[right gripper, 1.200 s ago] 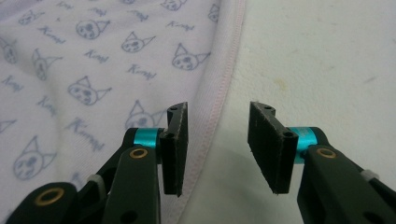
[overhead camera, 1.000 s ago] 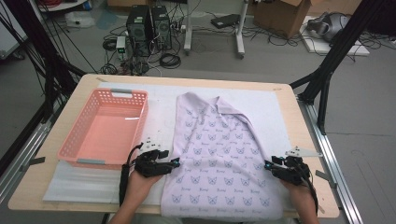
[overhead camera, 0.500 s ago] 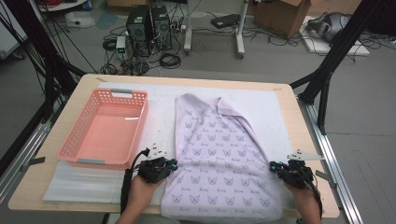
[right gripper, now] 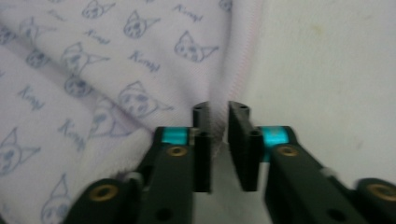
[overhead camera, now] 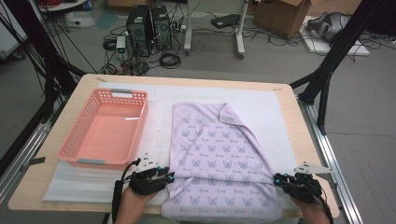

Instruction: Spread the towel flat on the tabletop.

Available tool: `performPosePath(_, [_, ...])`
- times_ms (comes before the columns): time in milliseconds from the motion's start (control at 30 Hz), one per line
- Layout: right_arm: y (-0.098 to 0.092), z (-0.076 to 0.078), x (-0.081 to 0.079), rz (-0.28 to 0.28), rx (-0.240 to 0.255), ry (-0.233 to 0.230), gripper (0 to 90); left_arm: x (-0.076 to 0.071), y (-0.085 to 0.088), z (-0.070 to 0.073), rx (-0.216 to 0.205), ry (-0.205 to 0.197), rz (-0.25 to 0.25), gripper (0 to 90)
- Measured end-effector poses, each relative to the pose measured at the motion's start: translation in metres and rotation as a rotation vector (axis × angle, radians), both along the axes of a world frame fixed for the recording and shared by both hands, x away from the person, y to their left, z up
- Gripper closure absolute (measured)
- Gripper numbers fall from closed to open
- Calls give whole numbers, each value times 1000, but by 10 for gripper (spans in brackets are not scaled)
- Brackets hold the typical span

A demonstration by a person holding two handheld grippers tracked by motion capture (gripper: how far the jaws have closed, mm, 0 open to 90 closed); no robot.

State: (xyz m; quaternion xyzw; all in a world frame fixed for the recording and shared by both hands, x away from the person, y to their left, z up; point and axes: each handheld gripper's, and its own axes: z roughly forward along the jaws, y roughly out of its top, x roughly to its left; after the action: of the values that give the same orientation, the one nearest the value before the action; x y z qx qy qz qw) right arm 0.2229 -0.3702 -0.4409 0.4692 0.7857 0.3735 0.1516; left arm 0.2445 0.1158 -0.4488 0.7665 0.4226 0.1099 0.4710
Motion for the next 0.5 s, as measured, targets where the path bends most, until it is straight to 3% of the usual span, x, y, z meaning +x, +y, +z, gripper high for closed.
performPosePath(67, [1,3,5,-8,20,-40,615,9,0,1,-16,-17,5,474])
performPosePath(200, [7,7,23,-26,29,-87,557,25,-4,3,-28,-36,-7,445])
performPosePath(300, [15,3,43,-30,-5,-84,545,36,-7,2,-37,-42,-16,439])
performPosePath(333, [15,3,43,-30,-5,-84,545,36,-7,2,-37,-42,-16,436])
performPosePath(400, [23,-3,64,-30,-25,-72,554,42,-9,2,-31,-68,-15,425])
performPosePath(500, [27,-8,75,-47,-48,-61,631,45,-9,2,-31,-84,-12,425])
